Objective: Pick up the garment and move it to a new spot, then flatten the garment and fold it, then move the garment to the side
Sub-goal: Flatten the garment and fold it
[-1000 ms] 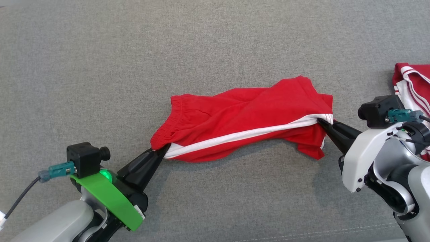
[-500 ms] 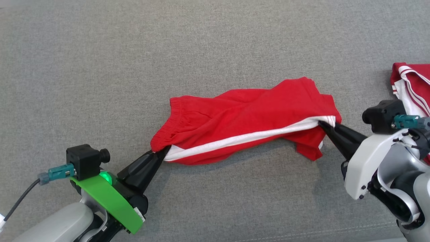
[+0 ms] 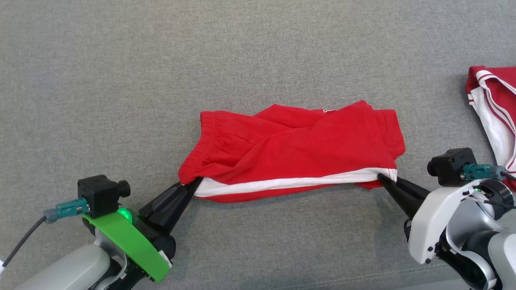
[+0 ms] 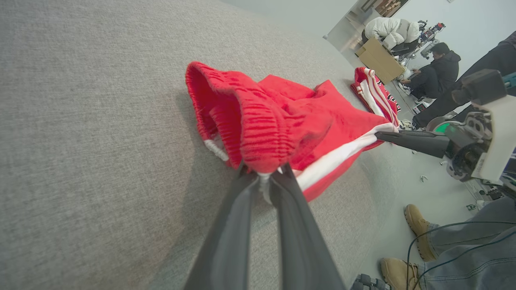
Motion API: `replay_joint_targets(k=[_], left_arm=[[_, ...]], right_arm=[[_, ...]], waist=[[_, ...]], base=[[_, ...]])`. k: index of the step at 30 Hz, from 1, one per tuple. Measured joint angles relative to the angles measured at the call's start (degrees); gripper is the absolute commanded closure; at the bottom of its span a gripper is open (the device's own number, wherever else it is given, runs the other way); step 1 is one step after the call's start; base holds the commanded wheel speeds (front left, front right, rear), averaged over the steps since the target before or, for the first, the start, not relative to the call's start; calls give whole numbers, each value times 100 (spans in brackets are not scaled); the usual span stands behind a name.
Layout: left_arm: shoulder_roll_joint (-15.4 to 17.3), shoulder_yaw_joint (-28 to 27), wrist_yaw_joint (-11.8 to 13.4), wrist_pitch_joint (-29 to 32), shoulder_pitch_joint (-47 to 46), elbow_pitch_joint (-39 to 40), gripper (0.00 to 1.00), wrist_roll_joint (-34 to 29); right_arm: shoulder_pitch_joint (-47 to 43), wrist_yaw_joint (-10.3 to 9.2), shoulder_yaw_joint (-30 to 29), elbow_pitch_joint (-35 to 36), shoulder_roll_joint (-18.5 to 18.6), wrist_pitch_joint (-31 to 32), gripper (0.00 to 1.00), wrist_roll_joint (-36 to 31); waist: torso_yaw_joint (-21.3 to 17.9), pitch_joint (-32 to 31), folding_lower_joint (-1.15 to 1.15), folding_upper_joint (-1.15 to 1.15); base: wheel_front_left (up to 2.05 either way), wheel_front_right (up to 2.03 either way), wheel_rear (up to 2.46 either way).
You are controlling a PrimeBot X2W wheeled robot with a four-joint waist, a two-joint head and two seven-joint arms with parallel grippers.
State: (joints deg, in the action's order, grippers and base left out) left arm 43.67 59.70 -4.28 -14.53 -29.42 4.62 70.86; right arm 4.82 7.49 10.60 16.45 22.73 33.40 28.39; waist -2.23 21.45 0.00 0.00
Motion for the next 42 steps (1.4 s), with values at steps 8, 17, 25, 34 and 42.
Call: replay_joint_targets(k=[8,17,25,34,42], left_arm=[[1,0,0,33,-27,-7,100,0],[-62,0,-19,34,-49,-93,100,0],[-114,-10,-33,32,-48,-137,100,0],[-124,-14,-48,26,-42,-179,100,0],[-125,-12,-49,25,-10,-200,100,0]], right_arm=[[66,-1,159,-158,-57,-132,61,-25],[165,0,236,-281,-58,-209,27,-24],[236,0,271,-297,-51,-224,34,-24],[244,0,188,-215,-34,-223,67,-20],[244,0,89,-14,21,-147,99,-16]], waist=[[-68,86,0,0],[21,76,0,0],[65,59,0,0],[59,24,0,0],[34,-54,0,0]], base=[[0,0,0],[0,0,0],[0,0,0],[0,0,0],[0,0,0]])
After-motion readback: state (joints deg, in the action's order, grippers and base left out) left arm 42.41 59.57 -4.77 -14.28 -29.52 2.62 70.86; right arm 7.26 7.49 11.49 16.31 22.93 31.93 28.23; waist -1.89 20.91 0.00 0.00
